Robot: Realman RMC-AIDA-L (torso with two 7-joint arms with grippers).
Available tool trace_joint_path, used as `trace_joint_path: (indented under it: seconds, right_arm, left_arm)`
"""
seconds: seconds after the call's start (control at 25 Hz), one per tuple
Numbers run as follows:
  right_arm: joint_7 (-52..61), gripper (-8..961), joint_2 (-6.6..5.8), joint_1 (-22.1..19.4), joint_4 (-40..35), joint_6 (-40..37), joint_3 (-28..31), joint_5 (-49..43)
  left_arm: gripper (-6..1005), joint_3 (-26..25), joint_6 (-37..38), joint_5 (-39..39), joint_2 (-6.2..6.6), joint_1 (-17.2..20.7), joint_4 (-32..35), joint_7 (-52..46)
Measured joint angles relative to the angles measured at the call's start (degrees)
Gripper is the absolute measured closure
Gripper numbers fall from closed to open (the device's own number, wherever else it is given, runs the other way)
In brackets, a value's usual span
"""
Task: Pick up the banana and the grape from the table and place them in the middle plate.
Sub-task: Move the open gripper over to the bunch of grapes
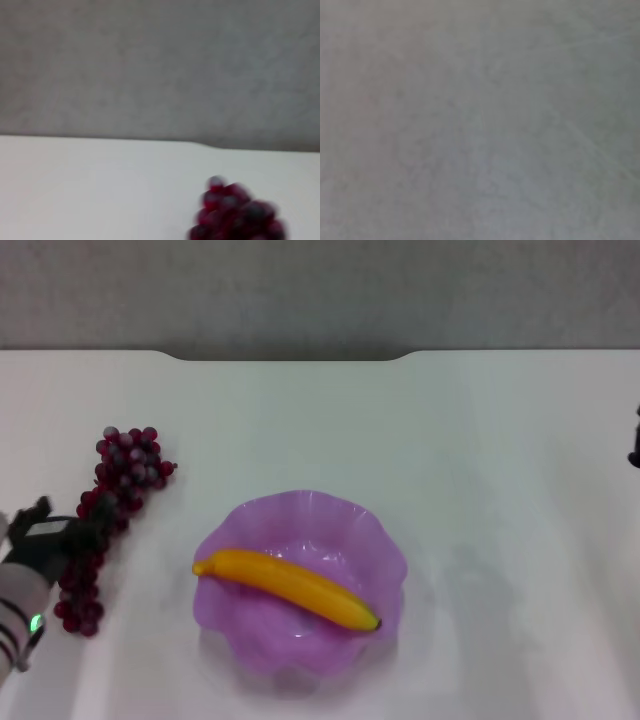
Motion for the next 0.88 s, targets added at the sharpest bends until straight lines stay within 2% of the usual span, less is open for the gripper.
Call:
trace_joint_path:
  seconds: [0.12, 0.28, 0.4, 0.48, 0.68, 0.88]
  right_arm:
    - [-0.3, 932, -0.12, 0.5, -0.7, 2.4, 0.2, -0.2]
    - [-0.6, 932, -0.27, 1.4, -0.7, 5.4, 0.5, -0.5]
    - [-2.2, 932, -0.29, 2.1, -0.8, 6.8, 0.1, -0.6]
    - [-2.8, 932, -0.37, 4.0, -1.0, 8.1, -1.7, -0.6]
    - [-3.2, 932, -0.47, 7.1, -1.1, 11.3, -5.9, -0.7]
    - [-3.5, 932, -0.49, 8.7, -1.7, 12.5, -8.5, -0.7]
  left_arm:
    - [201, 1.7, 0.4, 0.2, 0.18, 0.8, -4.0, -0.8]
    - [202, 1.6, 2.1, 2.8, 0.40, 2.7, -8.3, -1.2]
    - [203, 1.3, 2.4, 5.7, 0.43, 3.0, -9.0, -1.3]
    - [204, 1.3, 3.4, 8.0, 0.43, 2.8, -7.9, -1.3]
    - [217, 1.2, 11.5, 13.6, 0.75, 2.3, -1.8, -3.7]
    - [233, 1.1, 14.2, 21.9, 2.91, 1.4, 3.4, -16.5]
